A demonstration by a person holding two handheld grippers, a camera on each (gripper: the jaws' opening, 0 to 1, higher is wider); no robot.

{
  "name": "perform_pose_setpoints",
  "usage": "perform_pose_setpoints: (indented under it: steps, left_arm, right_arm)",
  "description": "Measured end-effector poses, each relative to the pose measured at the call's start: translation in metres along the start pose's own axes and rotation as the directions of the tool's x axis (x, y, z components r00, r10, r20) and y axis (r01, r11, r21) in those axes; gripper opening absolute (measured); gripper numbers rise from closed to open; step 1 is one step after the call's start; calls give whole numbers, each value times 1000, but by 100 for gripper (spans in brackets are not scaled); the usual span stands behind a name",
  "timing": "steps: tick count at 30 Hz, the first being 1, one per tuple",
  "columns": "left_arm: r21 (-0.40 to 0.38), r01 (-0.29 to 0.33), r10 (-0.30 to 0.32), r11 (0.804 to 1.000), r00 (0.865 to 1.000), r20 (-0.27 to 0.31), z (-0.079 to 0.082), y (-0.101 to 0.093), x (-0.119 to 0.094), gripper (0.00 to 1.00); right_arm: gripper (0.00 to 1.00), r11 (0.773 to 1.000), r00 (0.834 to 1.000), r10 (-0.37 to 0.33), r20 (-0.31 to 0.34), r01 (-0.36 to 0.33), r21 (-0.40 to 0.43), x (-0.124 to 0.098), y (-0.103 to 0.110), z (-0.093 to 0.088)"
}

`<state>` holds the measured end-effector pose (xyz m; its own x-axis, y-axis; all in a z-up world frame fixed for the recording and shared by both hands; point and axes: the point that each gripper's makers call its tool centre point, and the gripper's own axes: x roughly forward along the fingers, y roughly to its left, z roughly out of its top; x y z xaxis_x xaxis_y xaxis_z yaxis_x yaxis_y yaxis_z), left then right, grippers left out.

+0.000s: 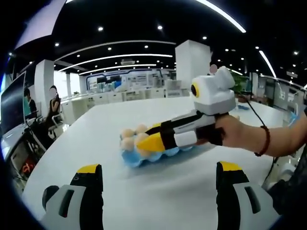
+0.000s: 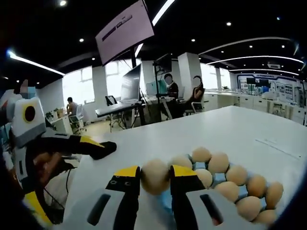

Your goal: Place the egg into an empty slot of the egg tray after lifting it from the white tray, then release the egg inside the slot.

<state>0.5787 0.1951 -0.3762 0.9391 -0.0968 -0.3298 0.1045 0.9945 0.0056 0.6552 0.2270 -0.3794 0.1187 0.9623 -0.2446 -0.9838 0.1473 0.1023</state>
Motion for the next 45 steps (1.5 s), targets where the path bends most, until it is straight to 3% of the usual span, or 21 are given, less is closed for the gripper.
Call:
perform_pose_setpoints:
  steps: [11,15,22,27,28,30,33,45]
  left_arm:
    - [3,-16,16,1000,1000,-5,-1,6,-4,100]
    - [3,-28,28,1000,999,-21,-4,11,-6,100]
    - [-9,-46,46,999,999,-23,-8,19,-9,100]
    - [-11,-44,43,999,999,-23,-8,17,-10,100]
    - [-12,-44,44,999,999,-24,-9,16,-10,100]
    - [-10,-44,43,999,999,-26,-9,16,-10,100]
    - [-11,-44,44,999,999,-27,-10,16,-10,100]
    - [3,-29,29,1000,999,-31,-11,11,-10,100]
  right_arm:
    - [25,1000,1000,-2,-4,2,2,20,-6,2]
    - [25,999,1000,-4,-21,3,-39,27,-8,-4]
    - [25,1000,999,-5,-40,4,-26,33,-12,-17]
    - [25,999,998,-3,-57,1,-34,36,-11,-28]
    - [25,998,1000,1,-26,-3,-67,37,-11,-23]
    - [25,998,999,-10,-41,8,-60,33,-9,-26]
    - [26,993,999,-15,-36,11,-118,34,-8,-27]
    - [32,990,999,-8,-42,2,-139,37,-5,-28]
